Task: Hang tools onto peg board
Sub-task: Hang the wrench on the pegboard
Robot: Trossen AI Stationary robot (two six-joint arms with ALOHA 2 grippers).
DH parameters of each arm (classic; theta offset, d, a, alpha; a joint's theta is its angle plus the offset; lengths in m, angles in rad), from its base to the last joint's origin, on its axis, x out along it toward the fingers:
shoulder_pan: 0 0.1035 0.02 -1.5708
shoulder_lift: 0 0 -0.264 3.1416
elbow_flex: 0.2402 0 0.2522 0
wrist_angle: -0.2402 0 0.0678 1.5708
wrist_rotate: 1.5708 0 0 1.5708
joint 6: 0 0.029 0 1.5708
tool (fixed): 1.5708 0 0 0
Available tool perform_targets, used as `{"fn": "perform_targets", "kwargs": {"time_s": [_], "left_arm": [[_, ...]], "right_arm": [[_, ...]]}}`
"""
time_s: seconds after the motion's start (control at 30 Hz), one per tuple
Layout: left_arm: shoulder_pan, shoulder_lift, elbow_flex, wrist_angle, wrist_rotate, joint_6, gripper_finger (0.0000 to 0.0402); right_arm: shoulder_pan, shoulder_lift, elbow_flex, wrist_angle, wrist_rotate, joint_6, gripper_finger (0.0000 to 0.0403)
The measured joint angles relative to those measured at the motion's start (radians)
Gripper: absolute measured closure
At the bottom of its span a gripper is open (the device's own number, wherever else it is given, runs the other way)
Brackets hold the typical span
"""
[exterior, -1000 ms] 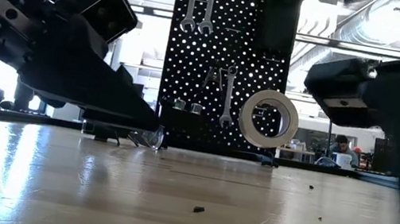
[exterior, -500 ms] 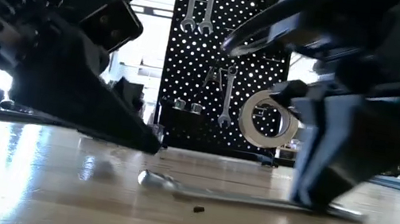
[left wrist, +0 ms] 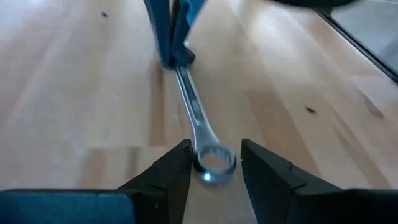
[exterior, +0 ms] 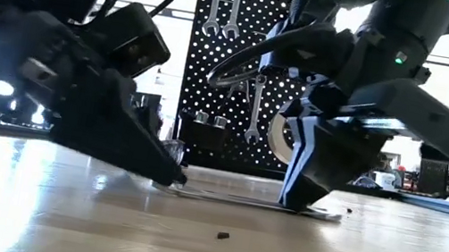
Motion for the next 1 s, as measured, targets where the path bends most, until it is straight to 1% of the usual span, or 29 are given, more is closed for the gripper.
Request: {"fn": "perform_targets", "kwargs": {"time_s": [0.2,0.3,0.47,0.6,0.8,1.0], "left_arm": [[0.025,-0.054,0.0,-0.015,-0.037,0.063,0.0269],[0.033,-0.073,0.0,-0.05,-0.06,0.085,0.0269],[0.044,-0.096,0.0,-0.176,-0.1,0.066,0.0269],[0.042,-0.111,0.001,-0.228,-0.141,0.022,0.027],[0.03,-0.144,0.0,-0.259,-0.171,0.024,0.0288],[0.031,-0.202,0.0,-0.342,-0.177,0.049,0.0317]], "right_arm": [[-0.024,0.0,0.0,-0.001,0.003,0.037,0.0402],[-0.032,0.0,0.0,-0.001,0.005,0.062,0.0402],[-0.041,0.0,0.0,-0.002,0.011,0.094,0.0403],[-0.044,0.0,0.0,-0.002,0.029,0.113,0.0403],[-0.045,0.001,-0.001,-0.003,0.046,0.122,0.0403],[-0.045,0.001,-0.001,-0.004,0.045,0.139,0.0403]]}}
